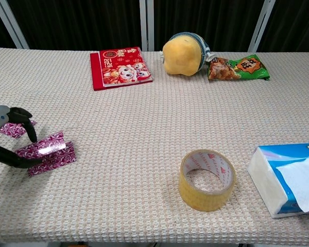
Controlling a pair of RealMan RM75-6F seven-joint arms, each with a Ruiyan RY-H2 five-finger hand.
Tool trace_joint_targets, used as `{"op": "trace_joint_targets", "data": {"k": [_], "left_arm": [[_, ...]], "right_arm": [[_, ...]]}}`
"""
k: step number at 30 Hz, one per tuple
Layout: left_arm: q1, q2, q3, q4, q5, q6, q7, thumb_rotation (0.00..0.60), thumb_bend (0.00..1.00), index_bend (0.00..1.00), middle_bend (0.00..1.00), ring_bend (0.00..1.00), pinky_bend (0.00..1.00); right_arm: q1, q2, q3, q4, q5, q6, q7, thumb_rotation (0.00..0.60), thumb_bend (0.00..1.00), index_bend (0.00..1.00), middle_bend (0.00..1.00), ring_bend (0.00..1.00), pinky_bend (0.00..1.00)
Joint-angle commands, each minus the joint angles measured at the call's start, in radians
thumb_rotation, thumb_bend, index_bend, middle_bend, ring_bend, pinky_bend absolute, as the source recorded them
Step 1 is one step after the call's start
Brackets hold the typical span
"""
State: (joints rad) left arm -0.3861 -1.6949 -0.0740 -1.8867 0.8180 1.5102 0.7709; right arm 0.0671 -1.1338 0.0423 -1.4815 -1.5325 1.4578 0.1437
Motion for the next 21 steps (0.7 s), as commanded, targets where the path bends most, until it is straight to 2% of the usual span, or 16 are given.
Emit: {"op": "trace_joint_targets", "data": {"k": [1,21], "left_arm": [[-0.006,-0.020,-0.003,0.020,-0.011,-0.009,0.017,0.497,0.18,0.49,0.10,0.00,0.11],[0.000,-0.037,-0.003,0.050,-0.012,-0.020,0.045,0.498,0.18,0.49,0.10,0.00,0.11]], "right_arm": [[-0.001,0.002,0.000,0.001,0.001,0.002,0.002,0.589,0.43,0.00,0.00,0.00,0.00],[-0.001,0.013,0.004,0.005,0.012,0.005,0.017,0.591,0.43,0.00,0.00,0.00,0.00]]}}
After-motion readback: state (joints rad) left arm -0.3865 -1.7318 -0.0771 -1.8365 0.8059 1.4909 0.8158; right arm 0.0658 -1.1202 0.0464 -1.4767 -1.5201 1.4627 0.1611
